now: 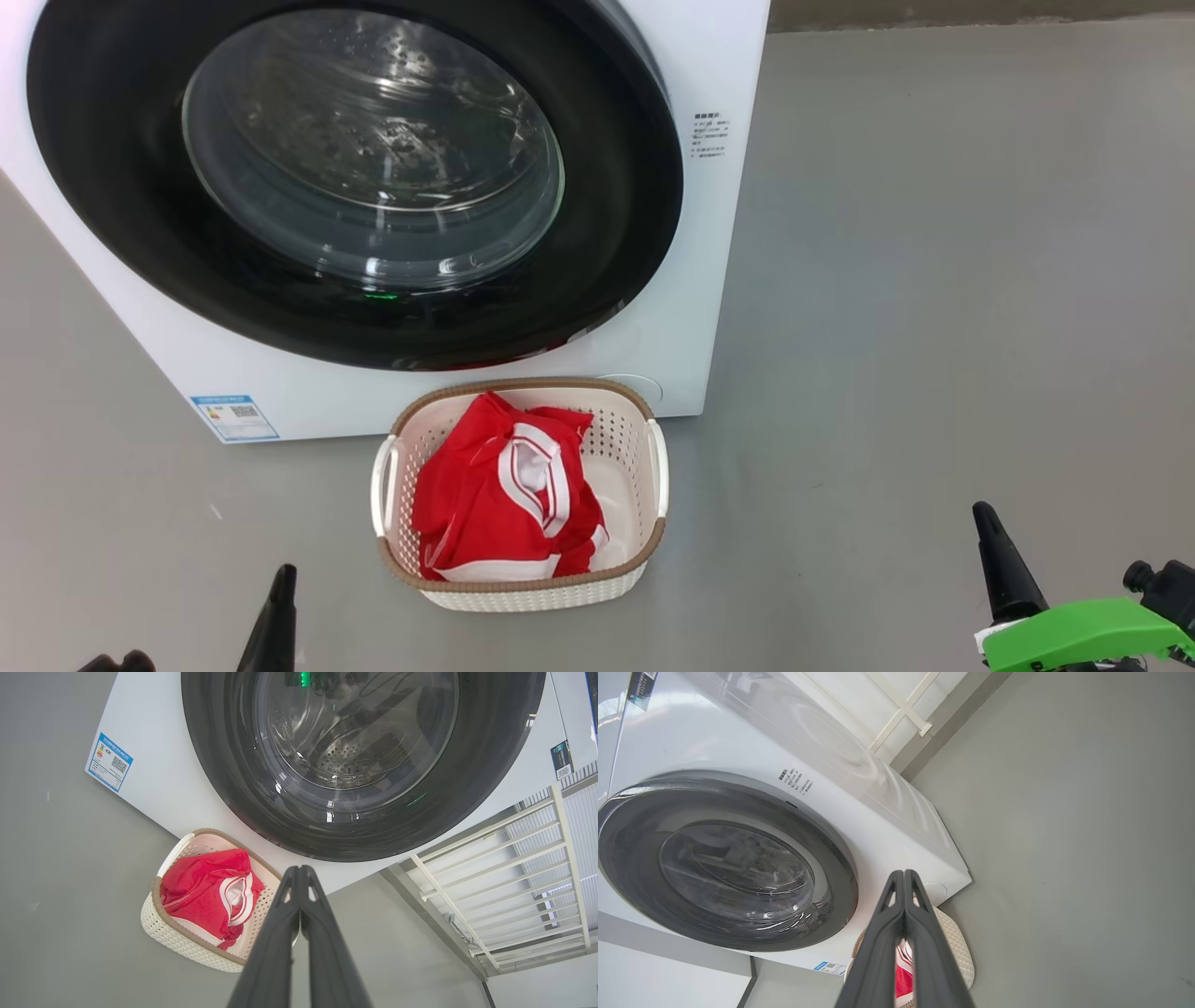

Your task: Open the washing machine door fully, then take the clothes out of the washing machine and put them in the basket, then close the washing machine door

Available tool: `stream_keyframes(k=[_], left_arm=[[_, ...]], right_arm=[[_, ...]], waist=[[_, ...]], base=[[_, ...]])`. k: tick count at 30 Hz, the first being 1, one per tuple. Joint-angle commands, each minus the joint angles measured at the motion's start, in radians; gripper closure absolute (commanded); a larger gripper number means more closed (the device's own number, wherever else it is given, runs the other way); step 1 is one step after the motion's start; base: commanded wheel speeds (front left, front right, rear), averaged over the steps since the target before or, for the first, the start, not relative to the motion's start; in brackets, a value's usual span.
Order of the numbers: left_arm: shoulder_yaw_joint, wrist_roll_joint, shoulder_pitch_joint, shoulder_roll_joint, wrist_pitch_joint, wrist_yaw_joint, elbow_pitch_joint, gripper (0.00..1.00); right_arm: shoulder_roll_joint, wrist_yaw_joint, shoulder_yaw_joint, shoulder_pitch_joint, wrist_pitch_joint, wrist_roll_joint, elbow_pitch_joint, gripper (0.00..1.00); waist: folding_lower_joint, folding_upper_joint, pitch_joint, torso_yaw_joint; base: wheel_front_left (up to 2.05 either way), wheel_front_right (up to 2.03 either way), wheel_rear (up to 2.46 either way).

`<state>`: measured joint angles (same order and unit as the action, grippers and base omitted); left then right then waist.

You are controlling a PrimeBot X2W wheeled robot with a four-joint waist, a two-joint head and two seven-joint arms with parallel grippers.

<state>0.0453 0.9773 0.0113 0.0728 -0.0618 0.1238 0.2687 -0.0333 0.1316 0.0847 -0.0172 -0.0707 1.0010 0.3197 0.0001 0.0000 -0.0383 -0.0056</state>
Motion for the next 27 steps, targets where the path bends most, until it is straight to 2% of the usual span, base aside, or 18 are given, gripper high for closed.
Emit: stream_keyframes(k=[1, 27], left_arm=[[0.026, 0.027, -0.046, 0.009, 0.005, 0.004, -0.022, 1.00], [0.044, 0.281, -0.077, -0.004, 0.077, 0.005, -0.023, 1.00]], right_arm=[[-0.015, 0.000, -0.005, 0.043, 0.005, 0.028, -0.032, 1.00], [-0.017, -0.001, 0.008, 0.078, 0.079, 0.273, -0.050, 1.00]], waist=[[-0.0001, 0.0000, 0.001, 0.000], [-0.0001, 0.0000, 0.015, 0.002]], base=[[0.00, 0.00, 0.00], [0.00, 0.00, 0.00]])
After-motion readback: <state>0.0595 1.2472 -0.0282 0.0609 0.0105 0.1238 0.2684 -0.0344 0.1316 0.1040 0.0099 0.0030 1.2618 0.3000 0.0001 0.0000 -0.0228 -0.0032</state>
